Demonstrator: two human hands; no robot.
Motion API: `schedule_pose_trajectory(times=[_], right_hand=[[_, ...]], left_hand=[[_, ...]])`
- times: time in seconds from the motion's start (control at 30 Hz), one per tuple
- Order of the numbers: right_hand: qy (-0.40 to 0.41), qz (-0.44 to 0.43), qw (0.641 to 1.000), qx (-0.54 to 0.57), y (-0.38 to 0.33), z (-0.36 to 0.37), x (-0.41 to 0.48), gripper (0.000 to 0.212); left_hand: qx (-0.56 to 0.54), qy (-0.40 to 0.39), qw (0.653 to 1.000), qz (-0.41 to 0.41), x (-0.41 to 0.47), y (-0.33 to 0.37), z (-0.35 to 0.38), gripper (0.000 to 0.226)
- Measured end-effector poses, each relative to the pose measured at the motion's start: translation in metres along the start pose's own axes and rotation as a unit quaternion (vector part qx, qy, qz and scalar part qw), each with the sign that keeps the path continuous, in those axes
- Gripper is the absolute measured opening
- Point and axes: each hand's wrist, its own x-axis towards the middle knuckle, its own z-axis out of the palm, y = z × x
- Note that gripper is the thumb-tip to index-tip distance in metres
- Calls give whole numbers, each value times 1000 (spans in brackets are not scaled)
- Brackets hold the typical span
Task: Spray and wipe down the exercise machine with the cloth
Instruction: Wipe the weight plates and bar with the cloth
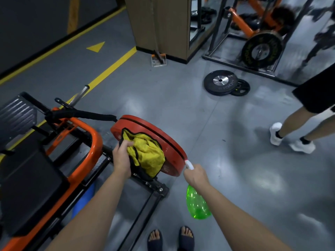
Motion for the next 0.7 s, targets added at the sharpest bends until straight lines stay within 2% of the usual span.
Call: schedule_pose_trajectory(times=[0.1,0.23,0.4,0.43,0.5,0.6,0.7], right_hand=[[-13,-76,997,-29,-33,8,-6,17],[-47,-167,985,-22,-97,33,-17,16],[-57,-193,979,-9,-171,77,-30,10],[-57,-190,980,-15,-179,84,-30,13],[-54,-176,982,-32,-189,99,-29,32],[-44,-210,973,-88,-197,130,-31,28],[-66,-258,954,-139,-208,165,-35,25]], left_hand=[[-2,28,1000,13,13,0,-24,31],[-35,80,995,39,15,14,-62,34],[-55,121,991,22,21,37,-117,25],[-60,118,991,22,24,41,-128,28],[-62,106,992,18,31,49,-150,34],[-66,100,993,8,38,58,-184,52],[-68,92,993,-1,41,66,-214,62]])
